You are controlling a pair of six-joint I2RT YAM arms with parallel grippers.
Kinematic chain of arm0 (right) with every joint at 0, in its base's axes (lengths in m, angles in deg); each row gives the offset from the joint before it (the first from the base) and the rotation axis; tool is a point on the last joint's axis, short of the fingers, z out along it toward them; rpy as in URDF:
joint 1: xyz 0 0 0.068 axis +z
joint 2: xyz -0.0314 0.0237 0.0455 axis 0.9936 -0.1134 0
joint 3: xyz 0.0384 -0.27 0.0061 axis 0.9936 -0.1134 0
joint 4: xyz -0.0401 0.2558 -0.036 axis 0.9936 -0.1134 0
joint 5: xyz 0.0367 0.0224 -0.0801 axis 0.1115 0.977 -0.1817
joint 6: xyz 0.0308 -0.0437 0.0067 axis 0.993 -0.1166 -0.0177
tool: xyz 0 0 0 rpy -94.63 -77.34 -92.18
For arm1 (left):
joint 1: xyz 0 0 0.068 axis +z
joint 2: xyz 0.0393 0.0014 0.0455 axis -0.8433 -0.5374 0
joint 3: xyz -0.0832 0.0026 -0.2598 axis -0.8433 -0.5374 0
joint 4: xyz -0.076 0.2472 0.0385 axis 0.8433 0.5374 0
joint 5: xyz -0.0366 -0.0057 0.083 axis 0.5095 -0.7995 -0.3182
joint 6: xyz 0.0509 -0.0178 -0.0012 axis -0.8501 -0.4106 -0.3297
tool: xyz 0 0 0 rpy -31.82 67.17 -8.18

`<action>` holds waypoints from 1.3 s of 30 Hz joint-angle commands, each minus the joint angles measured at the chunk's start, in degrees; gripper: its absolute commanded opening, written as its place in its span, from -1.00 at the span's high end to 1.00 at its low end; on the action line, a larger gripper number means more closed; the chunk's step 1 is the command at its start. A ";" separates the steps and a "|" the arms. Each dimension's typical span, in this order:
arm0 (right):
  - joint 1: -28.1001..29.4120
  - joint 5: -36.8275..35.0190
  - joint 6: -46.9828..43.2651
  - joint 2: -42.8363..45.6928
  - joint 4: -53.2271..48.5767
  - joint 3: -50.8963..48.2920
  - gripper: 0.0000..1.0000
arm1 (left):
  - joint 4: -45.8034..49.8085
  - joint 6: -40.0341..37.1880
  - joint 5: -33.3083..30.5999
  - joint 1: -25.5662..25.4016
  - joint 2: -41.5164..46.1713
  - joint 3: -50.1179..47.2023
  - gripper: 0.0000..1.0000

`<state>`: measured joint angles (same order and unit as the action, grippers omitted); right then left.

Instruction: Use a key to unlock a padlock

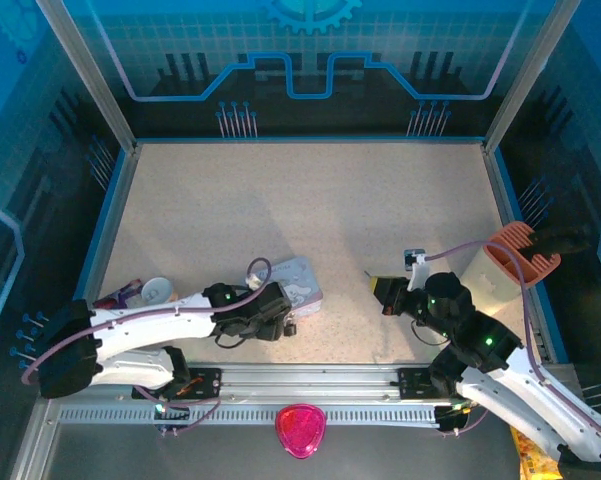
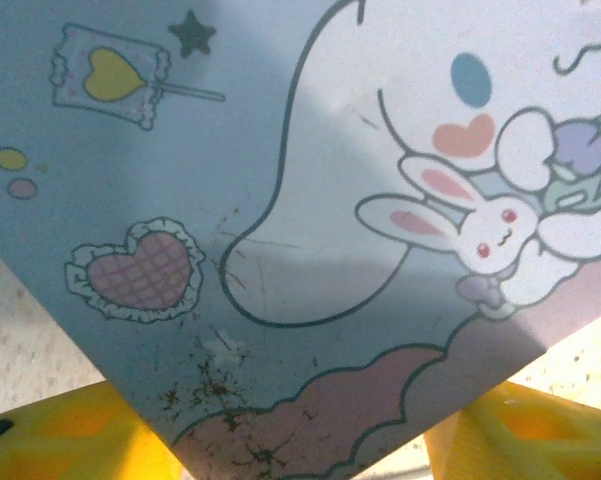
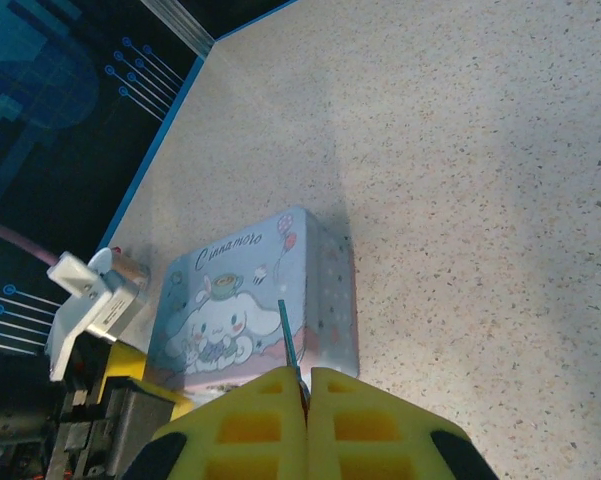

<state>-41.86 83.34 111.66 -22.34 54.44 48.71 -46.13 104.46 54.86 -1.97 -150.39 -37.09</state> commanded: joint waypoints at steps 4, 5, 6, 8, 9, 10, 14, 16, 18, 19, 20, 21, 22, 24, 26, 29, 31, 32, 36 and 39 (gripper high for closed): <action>0.47 -1.36 1.22 0.41 -1.33 -0.59 1.00 | -10.72 -12.25 -3.39 5.26 -7.16 4.04 -0.17; 0.47 -1.49 1.43 0.39 -1.60 -0.63 1.00 | -11.72 -13.88 -3.26 6.55 -8.70 5.09 -0.16; 0.41 -1.69 1.56 0.29 -1.69 -0.63 1.00 | -12.51 -15.16 -3.35 7.46 -10.16 6.17 -0.16; 0.55 -1.84 1.94 0.10 -2.10 -0.60 1.00 | -13.73 -17.62 -4.23 8.71 -13.06 8.90 -0.16; 0.56 -1.91 2.17 0.01 -2.34 -0.55 1.00 | -14.14 -18.57 -4.71 9.15 -14.25 9.94 -0.16; 0.52 -1.89 2.59 -0.12 -2.61 -0.61 1.00 | -14.45 -19.43 -5.18 9.63 -15.36 11.10 -0.17; 0.64 -1.77 3.98 0.22 -2.54 -1.83 1.00 | -17.06 -21.66 -5.35 12.63 -18.64 13.75 -0.20; 0.69 -1.95 4.52 0.43 -2.32 -2.30 1.00 | -18.73 -22.29 -5.23 14.37 -19.52 14.12 -0.20; 0.74 -1.94 5.03 0.35 -2.30 -2.58 1.00 | -19.83 -22.67 -5.12 15.47 -19.76 14.22 -0.21; 0.73 -1.86 5.20 0.32 -2.31 -2.57 1.00 | -19.95 -22.76 -5.61 15.55 -19.55 14.24 -0.22; 0.74 -1.76 5.31 0.34 -2.36 -2.59 1.00 | -19.78 -22.53 -6.05 15.54 -19.08 14.08 -0.23; 0.74 -1.67 5.24 0.32 -2.45 -2.59 1.00 | -19.42 -22.08 -6.25 15.52 -18.30 13.84 -0.23; 0.76 -1.77 5.17 0.36 -2.70 -2.61 1.00 | -19.32 -21.11 -6.11 15.52 -17.09 13.23 -0.23; 0.76 -2.09 5.17 0.39 -3.01 -2.70 1.00 | -19.93 -19.36 -5.37 15.11 -13.51 10.84 -0.23; 0.77 -2.14 5.42 0.42 -2.73 -3.10 1.00 | -20.54 -17.84 -5.56 13.70 -9.11 7.95 -0.22; 0.85 -1.81 5.91 0.26 -1.44 -3.97 1.00 | -22.29 -14.61 -5.88 10.63 -3.71 4.13 -0.22; 0.90 -1.65 6.13 -0.15 -0.45 -4.45 1.00 | -26.79 -10.55 -4.62 8.73 -1.35 0.31 -0.21; 0.84 -1.45 6.35 -0.40 0.00 -4.49 1.00 | -30.46 -8.18 -3.83 7.60 -0.77 -1.89 -0.21; 1.07 -0.80 6.49 -1.13 1.07 -4.54 1.00 | -42.29 -0.12 -6.09 3.57 -4.14 -5.79 -0.22; 1.33 -0.96 6.67 -0.61 0.62 -4.47 1.00 | -47.24 4.96 -7.24 2.82 -9.51 -5.69 -0.25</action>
<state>-41.38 82.10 117.54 -23.54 53.94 44.60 -83.92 101.45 49.75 1.31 -156.51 -42.31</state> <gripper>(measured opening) 0.060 0.620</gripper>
